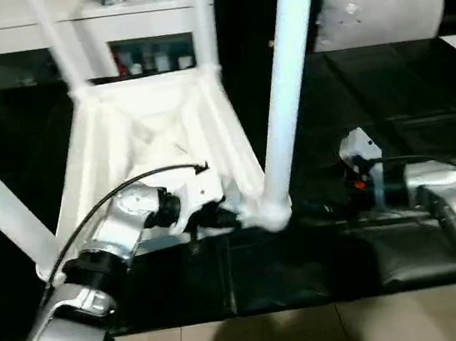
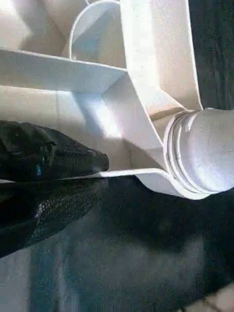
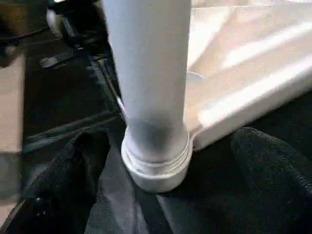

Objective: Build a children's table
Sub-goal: Rotate leg to tighten

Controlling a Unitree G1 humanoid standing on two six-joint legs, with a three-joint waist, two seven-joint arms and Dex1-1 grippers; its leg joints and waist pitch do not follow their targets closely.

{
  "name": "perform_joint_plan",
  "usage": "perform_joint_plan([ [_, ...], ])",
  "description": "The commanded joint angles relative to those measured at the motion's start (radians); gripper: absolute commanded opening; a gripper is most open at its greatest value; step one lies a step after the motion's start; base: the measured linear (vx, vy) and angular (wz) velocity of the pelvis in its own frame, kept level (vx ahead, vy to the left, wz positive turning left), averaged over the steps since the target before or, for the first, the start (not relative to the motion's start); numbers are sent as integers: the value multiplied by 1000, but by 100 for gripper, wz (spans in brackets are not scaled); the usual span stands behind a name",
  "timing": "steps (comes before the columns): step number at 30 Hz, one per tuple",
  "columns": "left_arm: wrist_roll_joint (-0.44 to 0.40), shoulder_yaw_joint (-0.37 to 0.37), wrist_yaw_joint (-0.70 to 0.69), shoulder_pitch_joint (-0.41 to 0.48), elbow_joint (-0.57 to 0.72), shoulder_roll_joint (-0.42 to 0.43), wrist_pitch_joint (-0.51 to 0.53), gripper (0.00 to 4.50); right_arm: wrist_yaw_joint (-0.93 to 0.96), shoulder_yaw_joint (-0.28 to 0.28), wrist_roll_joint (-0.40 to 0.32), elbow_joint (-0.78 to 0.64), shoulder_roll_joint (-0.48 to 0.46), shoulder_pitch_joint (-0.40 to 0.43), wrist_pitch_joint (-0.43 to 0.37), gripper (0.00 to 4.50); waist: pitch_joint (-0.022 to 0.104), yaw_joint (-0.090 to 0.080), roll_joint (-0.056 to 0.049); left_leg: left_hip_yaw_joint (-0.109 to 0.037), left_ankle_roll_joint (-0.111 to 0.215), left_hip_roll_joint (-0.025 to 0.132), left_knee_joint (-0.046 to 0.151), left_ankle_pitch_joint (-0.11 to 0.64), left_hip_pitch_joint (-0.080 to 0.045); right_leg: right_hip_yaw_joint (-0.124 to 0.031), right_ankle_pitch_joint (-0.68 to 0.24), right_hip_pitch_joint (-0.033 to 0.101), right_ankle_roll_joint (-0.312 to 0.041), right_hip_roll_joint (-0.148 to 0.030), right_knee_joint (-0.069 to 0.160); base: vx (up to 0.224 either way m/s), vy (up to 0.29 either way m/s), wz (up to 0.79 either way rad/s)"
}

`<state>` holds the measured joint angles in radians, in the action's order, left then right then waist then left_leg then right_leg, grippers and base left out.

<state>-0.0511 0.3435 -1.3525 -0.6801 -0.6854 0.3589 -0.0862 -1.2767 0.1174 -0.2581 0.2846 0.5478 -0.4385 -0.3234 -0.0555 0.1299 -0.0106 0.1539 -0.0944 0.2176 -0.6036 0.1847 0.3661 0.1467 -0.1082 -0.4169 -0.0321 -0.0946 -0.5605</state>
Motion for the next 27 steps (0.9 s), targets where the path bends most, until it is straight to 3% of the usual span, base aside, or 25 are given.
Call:
perform_joint_plan([
  [1,26,35,-81,-31,43,-11,-57,0,-48,21,-17,-9,16,-17,6,417,84,-7,-6,12,73,18,68,234,-15,-44,-412,66,-129,-50,67,0,0,0],
  [5,23,42,-98,-29,51,-8,-66,0,-75,45,-20,-11,16,-23,-5,388,85,4,-5,12,62,17,68,227,-15,-46,-406,67,-129,-52,65,0,0,0],
  [14,22,42,-107,-35,41,-8,-83,0,-126,78,-12,2,21,-27,-16,311,84,3,0,13,58,13,66,217,-12,-40,-455,68,-97,-51,71,0,0,0],
  [15,24,42,-110,-36,39,-8,-85,0,-131,79,-20,10,17,-30,-19,287,84,3,-1,13,58,14,66,220,-13,-40,-456,67,-96,-50,71,0,0,0],
  [27,19,39,-108,-38,26,-4,-92,0,-142,78,-39,15,-9,-28,-33,199,85,3,-3,12,54,15,67,222,-12,-40,-444,67,-100,-50,70,0,0,0],
])
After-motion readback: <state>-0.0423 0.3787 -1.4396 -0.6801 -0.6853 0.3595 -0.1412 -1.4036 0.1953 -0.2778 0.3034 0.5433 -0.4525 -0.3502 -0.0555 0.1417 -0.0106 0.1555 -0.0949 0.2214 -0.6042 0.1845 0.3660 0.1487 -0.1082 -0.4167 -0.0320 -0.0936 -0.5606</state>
